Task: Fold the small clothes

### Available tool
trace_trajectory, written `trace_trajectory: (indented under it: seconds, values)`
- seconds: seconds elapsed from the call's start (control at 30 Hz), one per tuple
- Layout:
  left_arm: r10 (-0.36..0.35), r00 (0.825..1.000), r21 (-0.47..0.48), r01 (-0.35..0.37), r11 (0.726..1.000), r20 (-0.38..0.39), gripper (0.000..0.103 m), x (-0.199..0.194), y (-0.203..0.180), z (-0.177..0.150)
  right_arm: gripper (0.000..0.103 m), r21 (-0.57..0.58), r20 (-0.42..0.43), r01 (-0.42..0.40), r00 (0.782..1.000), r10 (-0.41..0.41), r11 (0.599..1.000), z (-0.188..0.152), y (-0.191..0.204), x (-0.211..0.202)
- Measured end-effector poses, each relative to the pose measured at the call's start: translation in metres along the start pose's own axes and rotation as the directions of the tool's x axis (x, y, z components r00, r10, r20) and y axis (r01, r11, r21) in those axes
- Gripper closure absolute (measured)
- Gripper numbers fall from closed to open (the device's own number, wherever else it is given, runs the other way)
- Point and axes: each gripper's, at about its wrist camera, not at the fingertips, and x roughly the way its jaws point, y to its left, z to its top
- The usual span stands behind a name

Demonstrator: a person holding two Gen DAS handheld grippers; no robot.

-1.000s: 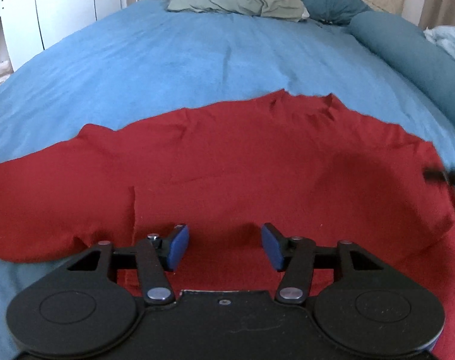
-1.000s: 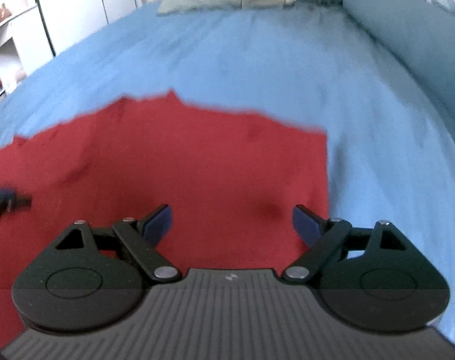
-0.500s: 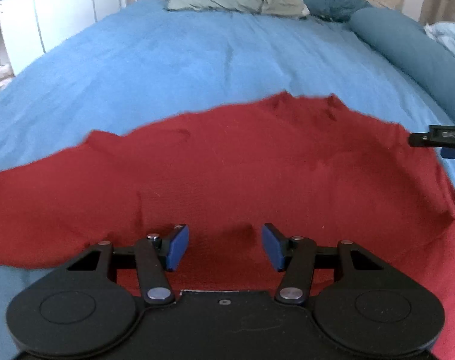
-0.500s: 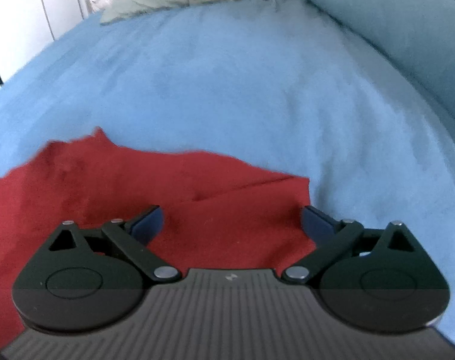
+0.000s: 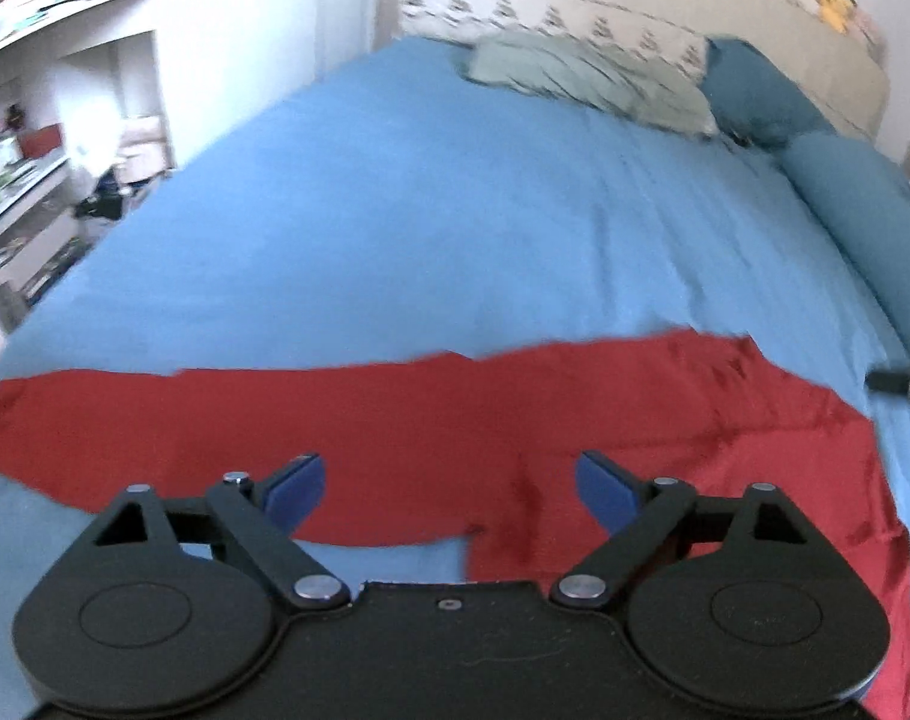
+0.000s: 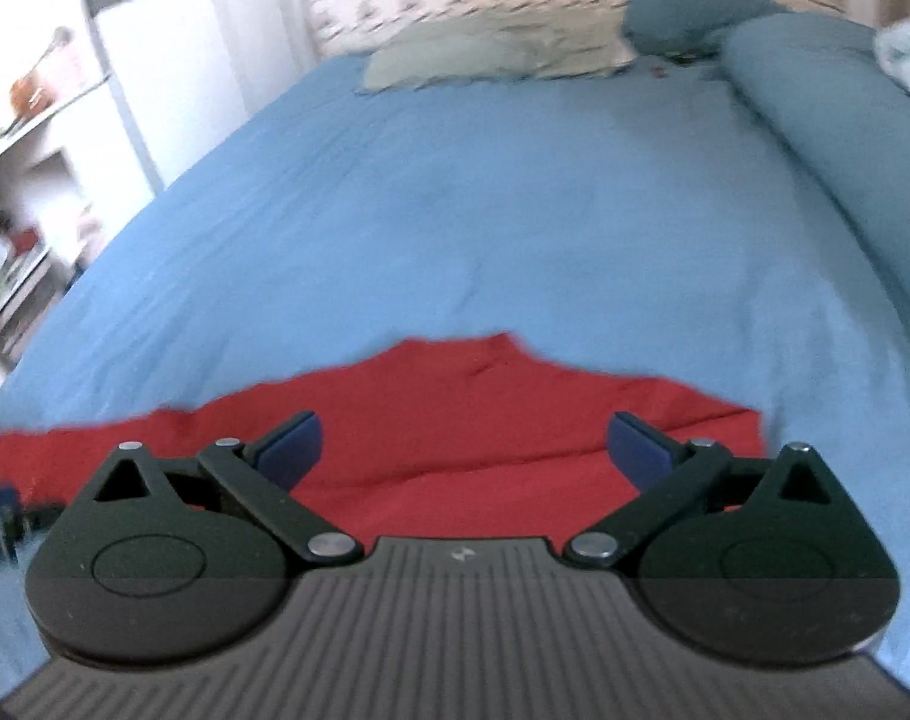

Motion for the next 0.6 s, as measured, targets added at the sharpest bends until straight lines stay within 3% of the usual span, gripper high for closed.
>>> trace_trajectory:
  seconds: [0.23,0.43,0.6]
  values:
    - [0.074,0.997,-0.114,-0.073,0.991,0.005,0.009,-0.017,0.103,0.006,0.0,-0.008,-0.089,-0.06,0.994,0.059,0.998,-0.025,0.099,0.008]
    - [0.152,0.988,-0.249,-0.15,0.957,-0.012,0.011,-0.012,0.192,-0.01,0.0,0.047,-0.121,-0.097,0.987,0.102,0.994,-0.053,0.171,0.024]
    - [0.209,0.978,-0.385,-0.202,0.9,-0.022,0.032,0.009,0.256,-0.029,0.0,0.053,-0.141,-0.092,0.985,0.098,0.994,-0.075,0.207,0.043]
